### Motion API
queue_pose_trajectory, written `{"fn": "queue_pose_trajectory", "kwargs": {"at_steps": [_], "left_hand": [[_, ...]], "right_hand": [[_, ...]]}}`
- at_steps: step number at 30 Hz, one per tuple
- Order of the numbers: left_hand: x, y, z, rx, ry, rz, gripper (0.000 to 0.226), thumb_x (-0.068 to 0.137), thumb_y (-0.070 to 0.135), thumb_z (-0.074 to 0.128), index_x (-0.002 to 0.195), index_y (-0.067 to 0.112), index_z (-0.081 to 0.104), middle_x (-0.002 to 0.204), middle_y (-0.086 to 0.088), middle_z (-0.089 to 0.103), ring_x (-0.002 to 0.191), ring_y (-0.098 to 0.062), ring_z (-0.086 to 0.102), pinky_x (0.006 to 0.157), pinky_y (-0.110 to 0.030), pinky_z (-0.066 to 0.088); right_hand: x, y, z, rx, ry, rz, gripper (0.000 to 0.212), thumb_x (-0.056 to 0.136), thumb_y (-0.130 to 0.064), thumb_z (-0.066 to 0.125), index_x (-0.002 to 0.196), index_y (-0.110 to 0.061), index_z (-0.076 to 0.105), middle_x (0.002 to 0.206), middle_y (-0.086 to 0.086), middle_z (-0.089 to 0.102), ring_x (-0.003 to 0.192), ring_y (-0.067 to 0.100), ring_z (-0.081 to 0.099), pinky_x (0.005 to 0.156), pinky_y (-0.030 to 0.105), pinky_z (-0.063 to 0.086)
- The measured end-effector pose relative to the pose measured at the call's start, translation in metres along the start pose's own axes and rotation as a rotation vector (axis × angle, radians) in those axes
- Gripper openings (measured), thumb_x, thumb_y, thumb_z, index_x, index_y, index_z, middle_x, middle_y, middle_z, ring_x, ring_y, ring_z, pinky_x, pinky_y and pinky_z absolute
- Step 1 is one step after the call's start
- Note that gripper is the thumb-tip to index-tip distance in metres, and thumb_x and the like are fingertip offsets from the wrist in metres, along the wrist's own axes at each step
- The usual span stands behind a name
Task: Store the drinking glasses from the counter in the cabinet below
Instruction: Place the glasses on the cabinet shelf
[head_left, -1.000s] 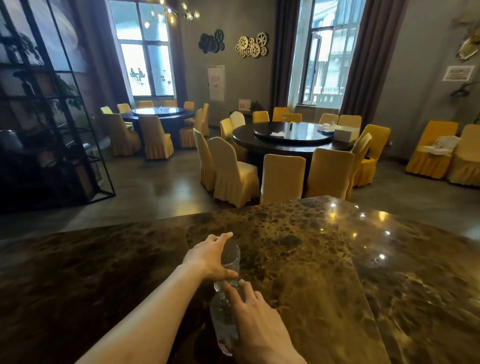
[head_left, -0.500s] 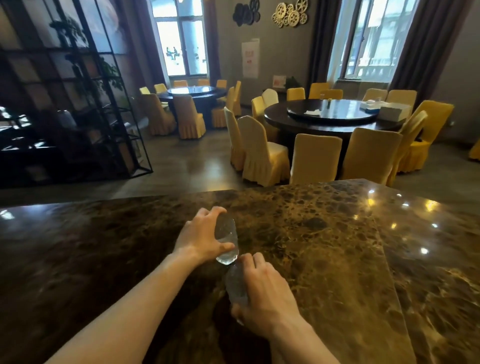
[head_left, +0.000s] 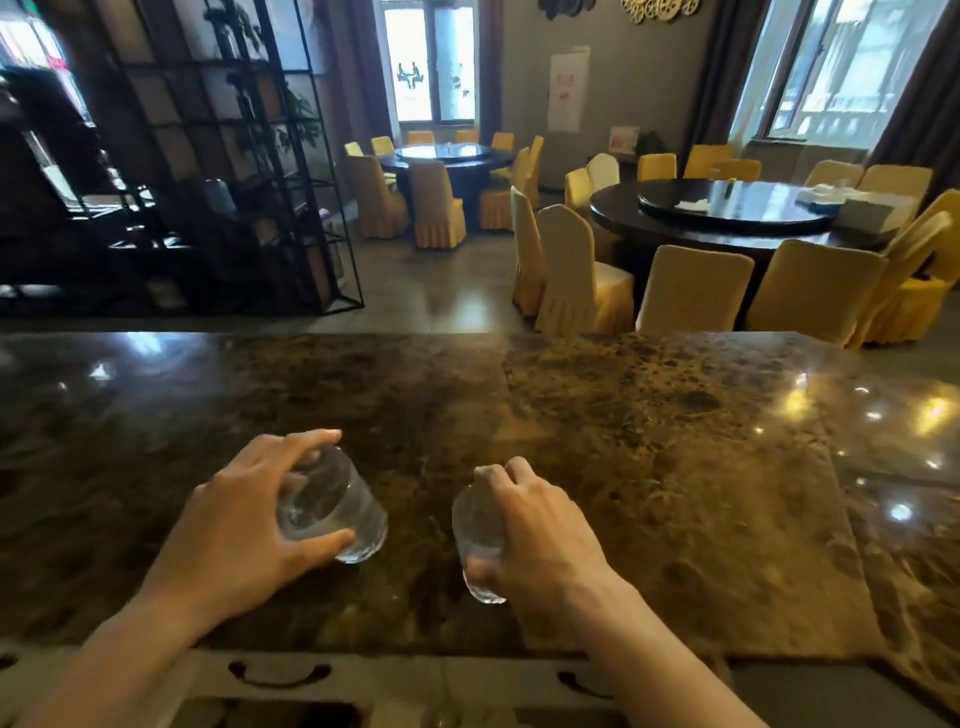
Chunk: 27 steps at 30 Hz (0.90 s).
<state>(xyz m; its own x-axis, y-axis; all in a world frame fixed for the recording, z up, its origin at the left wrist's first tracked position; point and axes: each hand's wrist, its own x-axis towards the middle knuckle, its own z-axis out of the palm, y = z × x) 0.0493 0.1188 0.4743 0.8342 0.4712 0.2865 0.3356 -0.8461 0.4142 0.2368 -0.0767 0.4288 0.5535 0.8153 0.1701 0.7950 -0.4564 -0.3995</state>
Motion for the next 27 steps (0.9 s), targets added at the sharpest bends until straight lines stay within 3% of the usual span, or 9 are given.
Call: {"fn": "queue_pose_trajectory", "kwargs": {"at_steps": [7, 12, 17, 21, 24, 27], "left_hand": [[-0.115, -0.035, -0.005, -0.078, -0.059, -0.079, 0.094, 0.052, 0.058, 0.090, 0.133, 0.055, 0.043, 0.119, 0.033, 0.049, 0.100, 0.009, 0.058, 0.078, -0.018, 0.052], [-0.182, -0.051, 0.030, -0.159, -0.189, -0.154, 0.093, 0.055, 0.063, 0.082, 0.133, 0.067, 0.031, 0.123, 0.039, 0.041, 0.103, 0.009, 0.055, 0.081, -0.019, 0.052], [-0.226, -0.059, 0.086, -0.206, -0.282, -0.236, 0.093, 0.052, 0.071, 0.076, 0.129, 0.074, 0.024, 0.123, 0.039, 0.037, 0.103, 0.016, 0.050, 0.081, -0.010, 0.043], [-0.250, -0.063, 0.153, -0.270, -0.308, -0.313, 0.086, 0.055, 0.077, 0.067, 0.125, 0.077, 0.017, 0.125, 0.044, 0.026, 0.102, 0.021, 0.042, 0.084, 0.000, 0.032], [-0.264, -0.061, 0.216, -0.259, -0.316, -0.353, 0.090, 0.061, 0.069, 0.073, 0.127, 0.079, 0.012, 0.130, 0.051, 0.017, 0.107, 0.024, 0.032, 0.091, -0.004, 0.025], [-0.282, -0.063, 0.290, -0.307, -0.281, -0.352, 0.086, 0.066, 0.058, 0.076, 0.139, 0.057, 0.031, 0.142, 0.035, 0.032, 0.125, 0.009, 0.036, 0.102, -0.019, 0.036]], "right_hand": [[-0.044, -0.073, 0.049, -0.001, -0.054, -0.036, 0.088, 0.064, -0.051, 0.082, 0.140, -0.032, 0.041, 0.121, -0.010, 0.048, 0.103, 0.015, 0.058, 0.078, 0.023, 0.052], [-0.084, -0.086, 0.096, 0.025, -0.157, 0.008, 0.085, 0.066, -0.047, 0.083, 0.137, -0.032, 0.041, 0.121, -0.009, 0.046, 0.105, 0.015, 0.057, 0.083, 0.027, 0.056], [-0.118, -0.062, 0.142, 0.021, -0.275, 0.080, 0.083, 0.067, -0.049, 0.084, 0.134, -0.033, 0.038, 0.124, -0.008, 0.044, 0.110, 0.017, 0.057, 0.084, 0.028, 0.054], [-0.138, -0.018, 0.187, 0.005, -0.350, 0.178, 0.087, 0.069, -0.048, 0.083, 0.137, -0.032, 0.032, 0.138, -0.003, 0.040, 0.119, 0.025, 0.056, 0.087, 0.033, 0.053], [-0.145, 0.019, 0.224, 0.036, -0.369, 0.203, 0.080, 0.070, -0.049, 0.079, 0.131, -0.036, 0.030, 0.129, -0.009, 0.037, 0.116, 0.022, 0.055, 0.079, 0.033, 0.052], [-0.151, 0.057, 0.266, 0.017, -0.391, 0.232, 0.084, 0.074, -0.052, 0.077, 0.140, -0.031, 0.028, 0.137, -0.005, 0.033, 0.121, 0.024, 0.051, 0.087, 0.036, 0.051]]}}
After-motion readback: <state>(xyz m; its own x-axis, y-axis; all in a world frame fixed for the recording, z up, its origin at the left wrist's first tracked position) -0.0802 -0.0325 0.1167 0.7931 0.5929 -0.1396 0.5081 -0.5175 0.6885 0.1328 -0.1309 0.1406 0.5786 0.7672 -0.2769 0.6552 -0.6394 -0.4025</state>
